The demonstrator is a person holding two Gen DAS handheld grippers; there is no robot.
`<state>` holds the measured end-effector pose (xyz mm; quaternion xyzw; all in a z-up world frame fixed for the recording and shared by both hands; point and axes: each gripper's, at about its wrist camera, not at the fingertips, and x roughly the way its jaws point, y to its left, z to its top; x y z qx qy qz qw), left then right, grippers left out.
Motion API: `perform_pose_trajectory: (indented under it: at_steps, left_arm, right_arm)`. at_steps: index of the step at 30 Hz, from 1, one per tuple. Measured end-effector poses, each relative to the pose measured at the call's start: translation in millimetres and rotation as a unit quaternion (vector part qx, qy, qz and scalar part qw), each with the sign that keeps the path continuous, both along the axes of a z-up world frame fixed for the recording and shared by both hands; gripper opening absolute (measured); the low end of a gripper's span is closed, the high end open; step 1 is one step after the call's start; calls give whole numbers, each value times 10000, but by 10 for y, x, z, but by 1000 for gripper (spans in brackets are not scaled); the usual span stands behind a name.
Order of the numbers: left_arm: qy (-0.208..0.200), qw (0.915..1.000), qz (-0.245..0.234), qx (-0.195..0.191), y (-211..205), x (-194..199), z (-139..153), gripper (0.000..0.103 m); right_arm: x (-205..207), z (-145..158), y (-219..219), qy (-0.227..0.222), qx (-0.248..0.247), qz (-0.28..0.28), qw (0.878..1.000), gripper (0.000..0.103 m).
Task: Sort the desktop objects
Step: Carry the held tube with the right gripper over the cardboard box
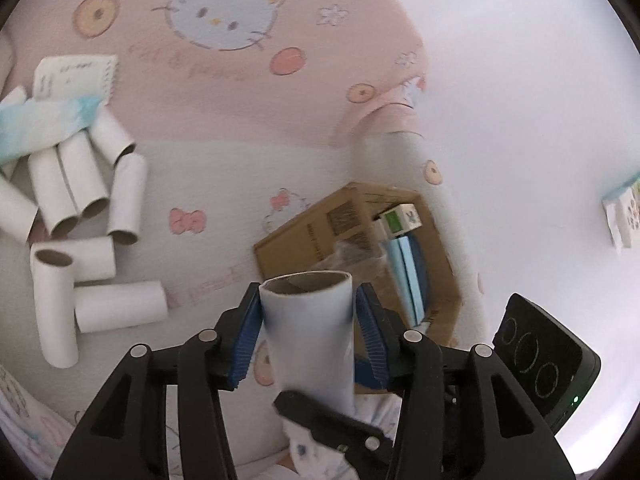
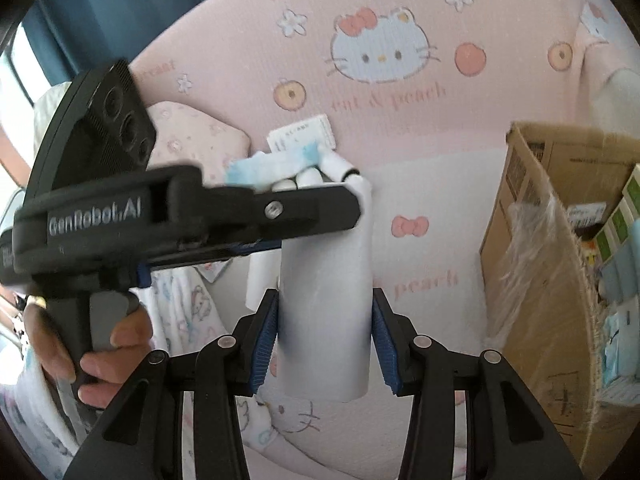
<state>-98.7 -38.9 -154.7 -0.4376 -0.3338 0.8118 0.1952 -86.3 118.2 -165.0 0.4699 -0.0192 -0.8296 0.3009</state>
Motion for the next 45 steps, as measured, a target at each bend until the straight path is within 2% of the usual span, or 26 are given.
perform_pose_trajectory:
  at_steps: [6,15,18,24,29,33,38,41,45]
  left_arm:
    - [681,9943,-283,-765,285,30,389,48]
    - [1198,9866,-615,-923,604,-61,753,48]
    - [1156,9868,-685,-906,717,-137,825,48]
    - [1167,9861,-848,-828,912,-253,855,48]
    - [1070,9858,-967,-864,1082,-357,831,48]
    - [845,9925,-721,-503,1129,-524,807,53]
    - [613,9947,-826,-32,1255,-750,738,54]
    - [433,9939,-1013,-28,1392,-869,683,54]
    - [243,9907,-1319,-245,1606,-1018,591,46]
  right_arm:
    - [23,182,121,208,-218,-96,9995,42]
    - [3,512,396,670,-378,-441,9961,43]
    - [-22,640,521,891,-404,-507,9939,43]
    - [-111,766,739,1015,-385,-659,9919,44]
    - [-205,734,919,738,-426,-659,9942,43]
    - [-239,745,1033,773,-220,-700,9943,43]
    - [-315,761,1246,823,148,-800,9933,43]
    - [-386,754,1392,785,239,-881,9927,43]
    - [-531,686,1567,701,355,-1068,9912,43]
